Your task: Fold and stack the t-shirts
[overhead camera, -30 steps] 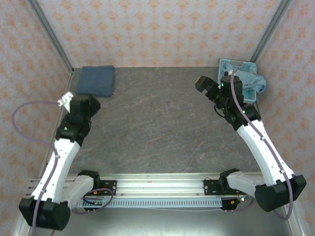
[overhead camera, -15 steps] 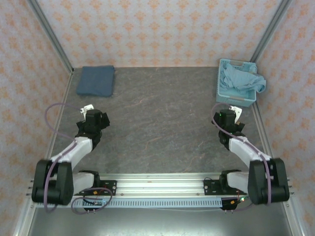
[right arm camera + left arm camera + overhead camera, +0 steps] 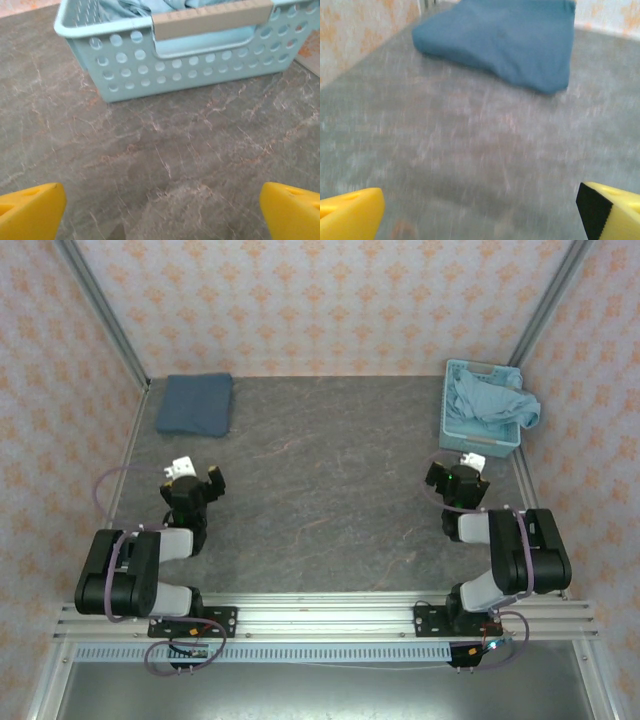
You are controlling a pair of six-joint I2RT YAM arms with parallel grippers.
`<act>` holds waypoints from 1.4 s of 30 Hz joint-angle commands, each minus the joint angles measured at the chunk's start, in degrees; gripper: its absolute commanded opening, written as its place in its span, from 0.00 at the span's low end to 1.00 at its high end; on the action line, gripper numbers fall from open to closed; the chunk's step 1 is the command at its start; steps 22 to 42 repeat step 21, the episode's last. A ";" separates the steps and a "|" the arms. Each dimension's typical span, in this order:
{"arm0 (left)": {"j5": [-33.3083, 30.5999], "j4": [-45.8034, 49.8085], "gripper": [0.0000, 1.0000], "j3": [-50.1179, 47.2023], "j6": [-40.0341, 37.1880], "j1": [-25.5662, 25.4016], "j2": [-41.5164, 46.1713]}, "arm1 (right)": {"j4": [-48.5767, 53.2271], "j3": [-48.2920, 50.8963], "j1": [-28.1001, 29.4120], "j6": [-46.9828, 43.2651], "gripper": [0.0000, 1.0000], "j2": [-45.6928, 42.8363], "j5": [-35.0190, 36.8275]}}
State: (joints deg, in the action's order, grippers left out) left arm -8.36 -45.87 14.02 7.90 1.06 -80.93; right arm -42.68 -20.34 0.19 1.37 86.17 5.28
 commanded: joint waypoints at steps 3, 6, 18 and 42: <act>-0.06 -1.81 1.00 8.32 -6.22 -2.75 -5.51 | -3.33 -2.95 1.00 -2.44 0.99 1.14 -0.19; -0.12 -0.38 1.00 8.85 -6.15 -2.79 -4.98 | -2.67 -3.22 1.55 -2.92 0.99 0.97 0.52; -1.93 2.55 1.00 9.98 -7.12 -4.22 -4.84 | -2.04 -3.75 1.89 -3.65 0.99 1.31 -0.53; -1.91 2.41 1.00 9.97 -7.07 -4.19 -4.86 | -2.69 -3.14 1.85 -3.74 0.99 0.94 -0.61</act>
